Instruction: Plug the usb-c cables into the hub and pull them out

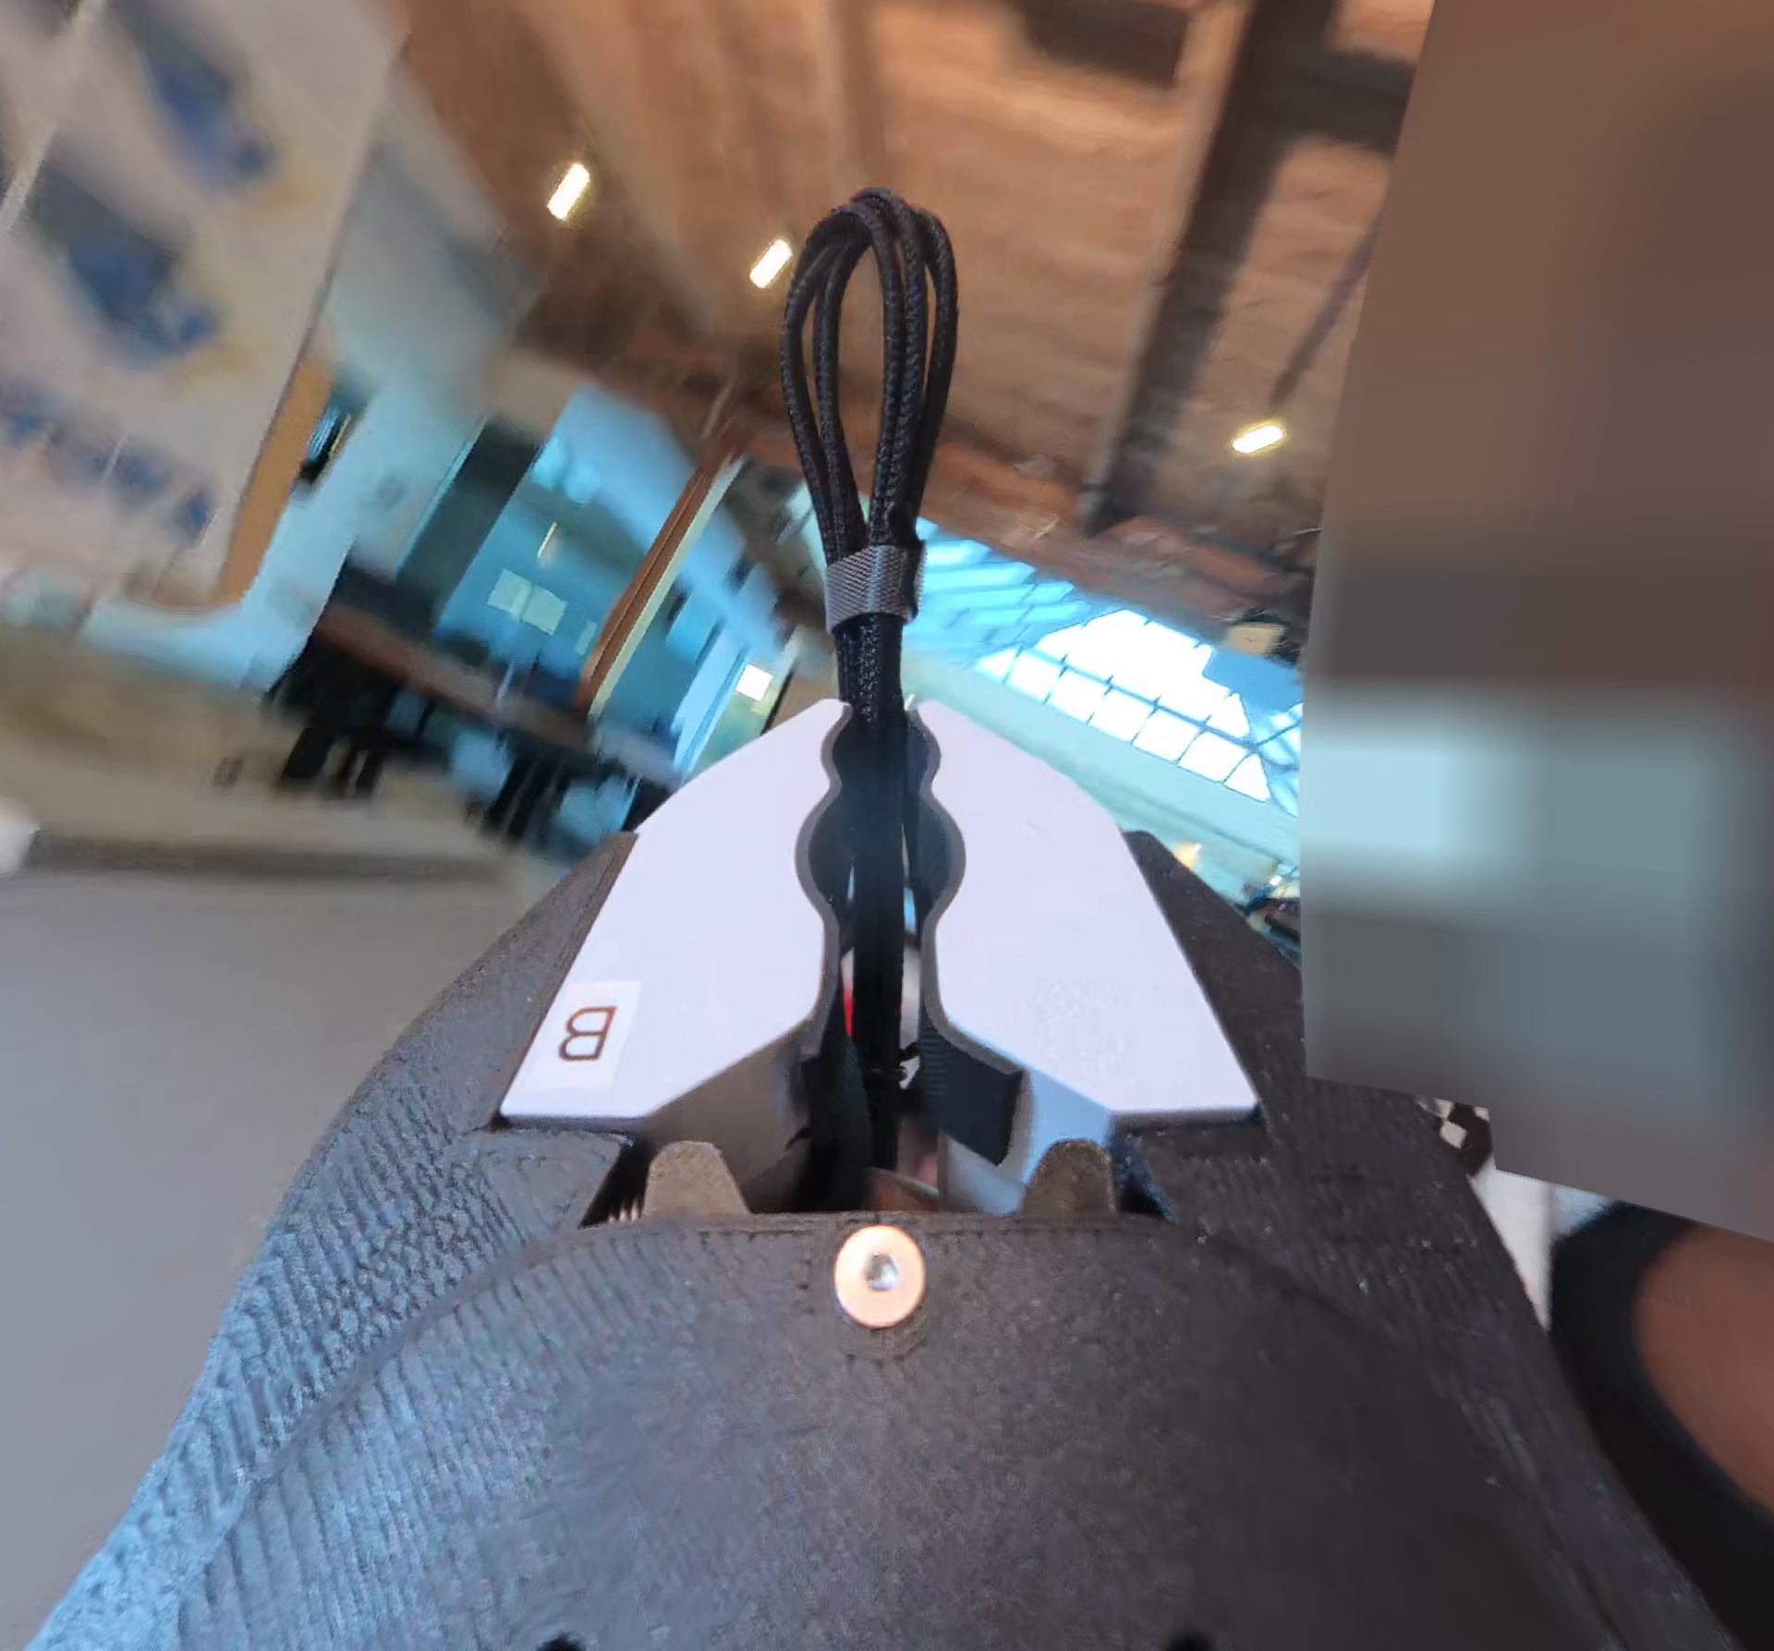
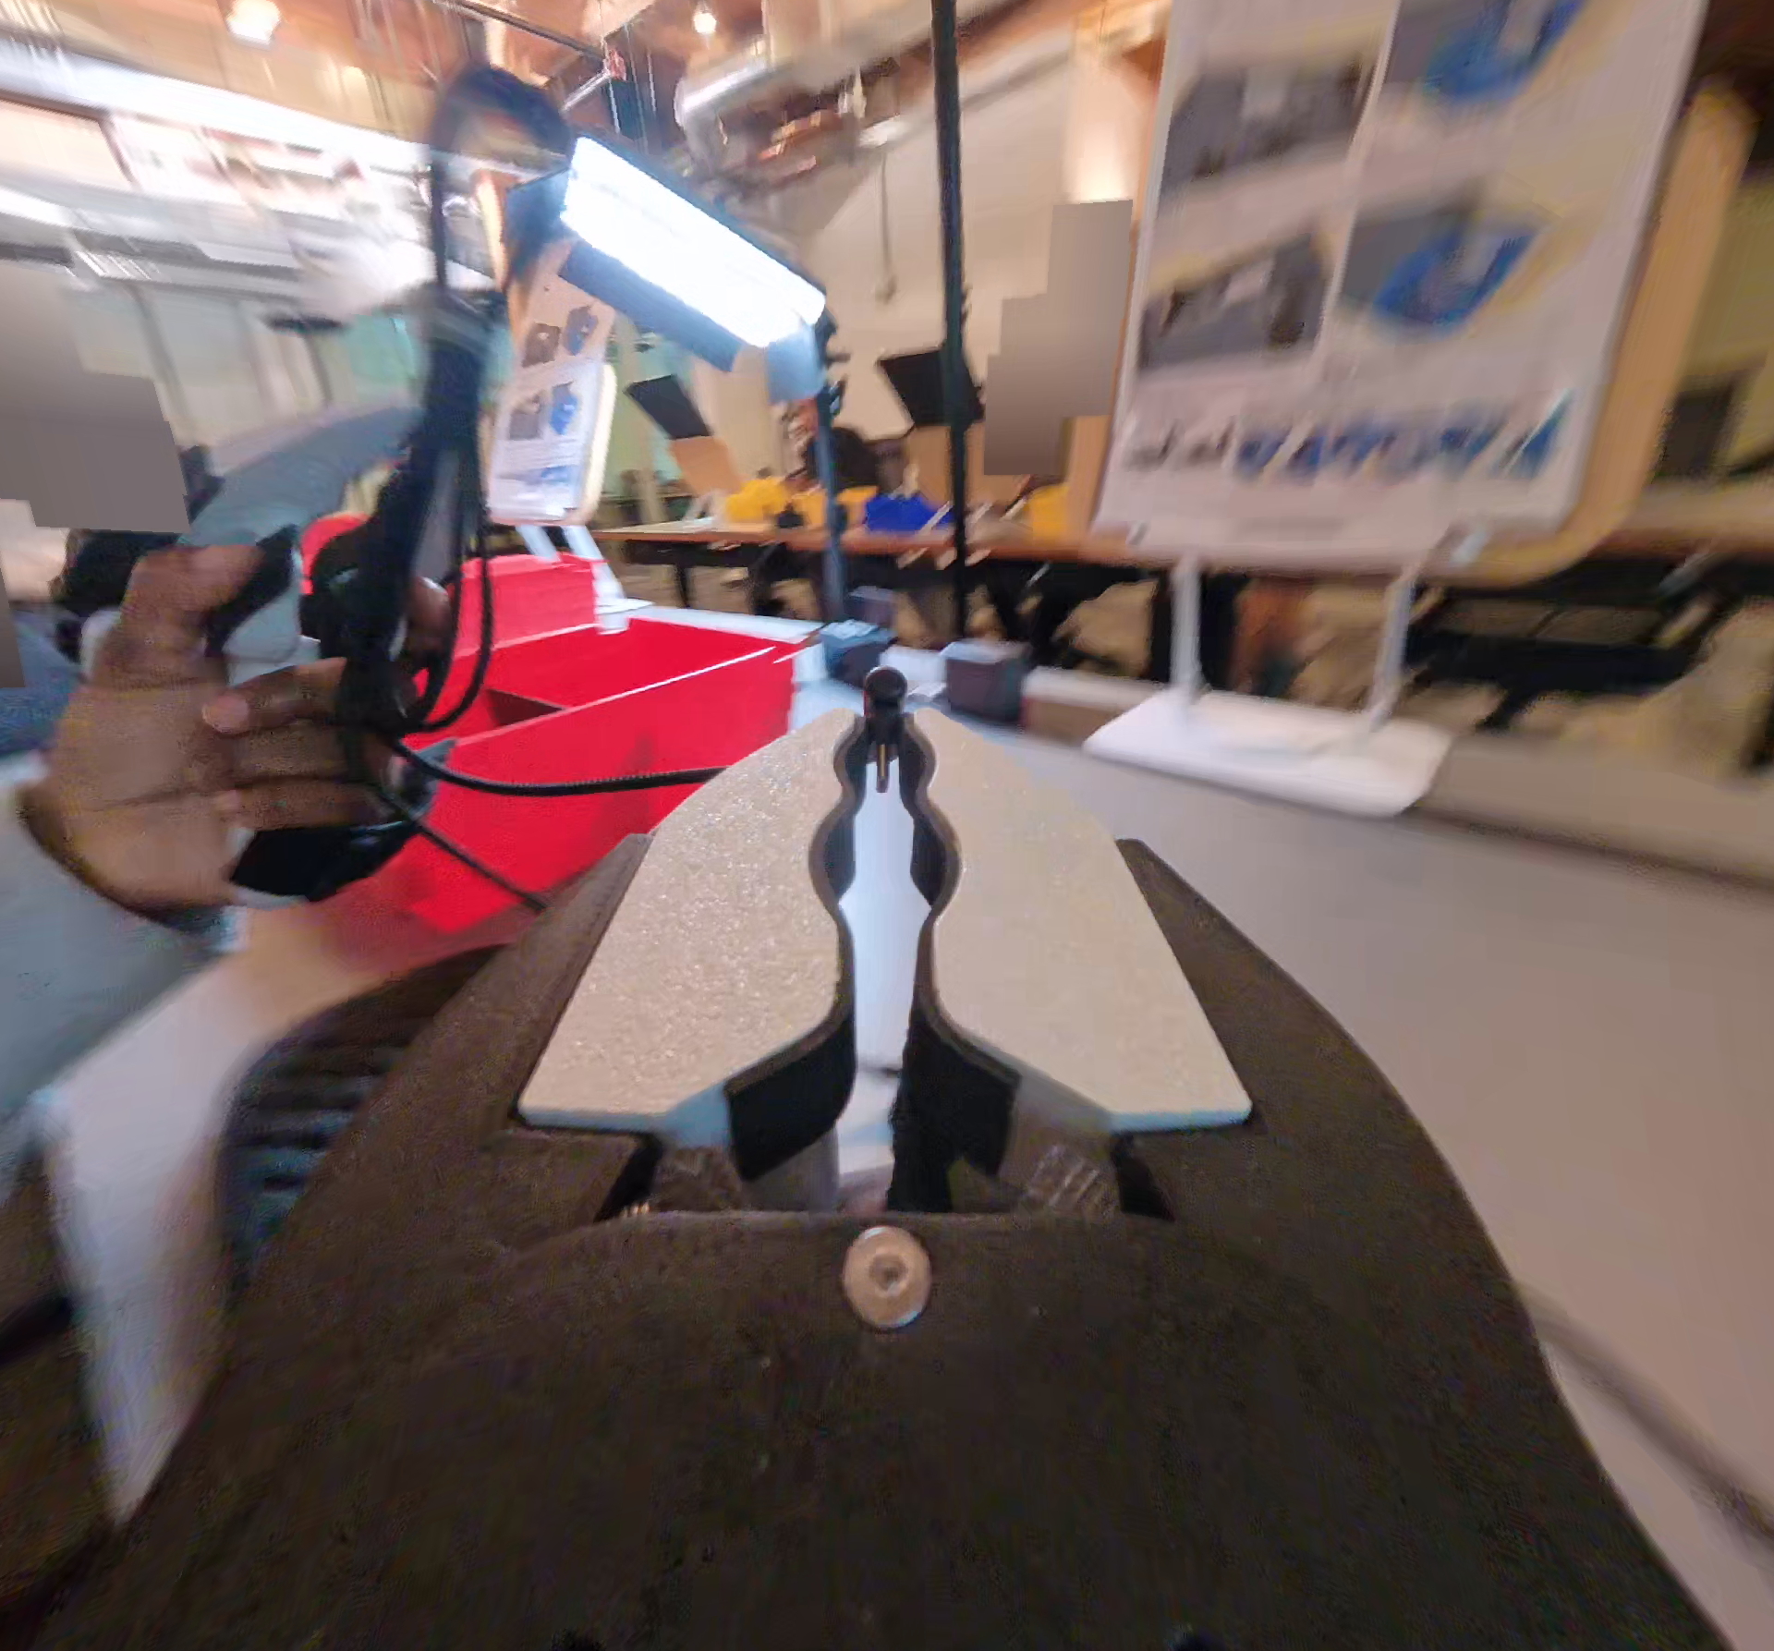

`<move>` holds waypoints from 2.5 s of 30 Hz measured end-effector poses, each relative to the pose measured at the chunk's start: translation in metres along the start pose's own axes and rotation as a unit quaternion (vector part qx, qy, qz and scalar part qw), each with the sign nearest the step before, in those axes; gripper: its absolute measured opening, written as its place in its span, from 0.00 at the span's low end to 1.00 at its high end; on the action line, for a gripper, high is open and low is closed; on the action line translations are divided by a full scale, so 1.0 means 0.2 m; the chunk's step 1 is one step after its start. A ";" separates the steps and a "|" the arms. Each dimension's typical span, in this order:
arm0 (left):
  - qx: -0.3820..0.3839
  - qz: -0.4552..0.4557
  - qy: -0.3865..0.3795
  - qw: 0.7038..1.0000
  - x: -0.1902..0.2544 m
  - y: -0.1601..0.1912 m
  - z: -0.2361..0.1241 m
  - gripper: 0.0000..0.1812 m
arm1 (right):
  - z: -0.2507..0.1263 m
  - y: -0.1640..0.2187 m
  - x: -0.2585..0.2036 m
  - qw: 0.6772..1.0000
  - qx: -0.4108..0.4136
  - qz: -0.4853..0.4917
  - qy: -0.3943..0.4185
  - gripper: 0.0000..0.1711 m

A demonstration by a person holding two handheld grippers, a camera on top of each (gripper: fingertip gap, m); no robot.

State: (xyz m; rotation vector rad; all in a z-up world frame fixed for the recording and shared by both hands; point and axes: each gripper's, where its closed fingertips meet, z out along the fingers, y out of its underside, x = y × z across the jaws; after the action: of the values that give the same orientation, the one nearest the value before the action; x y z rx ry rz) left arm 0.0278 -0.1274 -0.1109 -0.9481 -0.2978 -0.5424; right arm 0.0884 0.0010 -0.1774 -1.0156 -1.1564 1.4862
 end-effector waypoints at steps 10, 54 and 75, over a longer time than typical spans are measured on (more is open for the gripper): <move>-0.179 -0.053 -0.205 0.961 -0.37 0.44 -0.13 0.31 | -0.03 -0.01 -0.16 0.744 0.048 -0.664 0.057 0.03; -0.159 -0.207 -0.013 0.965 -0.03 0.67 -0.09 0.05 | -0.03 0.27 -0.42 0.797 -0.174 0.519 -0.255 0.06; -0.137 -0.194 -0.023 0.971 -0.05 0.66 -0.09 0.05 | -0.04 0.28 -0.43 0.811 -0.179 0.481 -0.279 0.07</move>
State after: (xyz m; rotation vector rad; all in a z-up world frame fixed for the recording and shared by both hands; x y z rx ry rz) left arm 0.0946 -0.0776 -0.2162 -1.1786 -0.4628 -0.9398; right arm 0.1023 -0.0872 -0.2291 -1.6316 -1.4453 2.5604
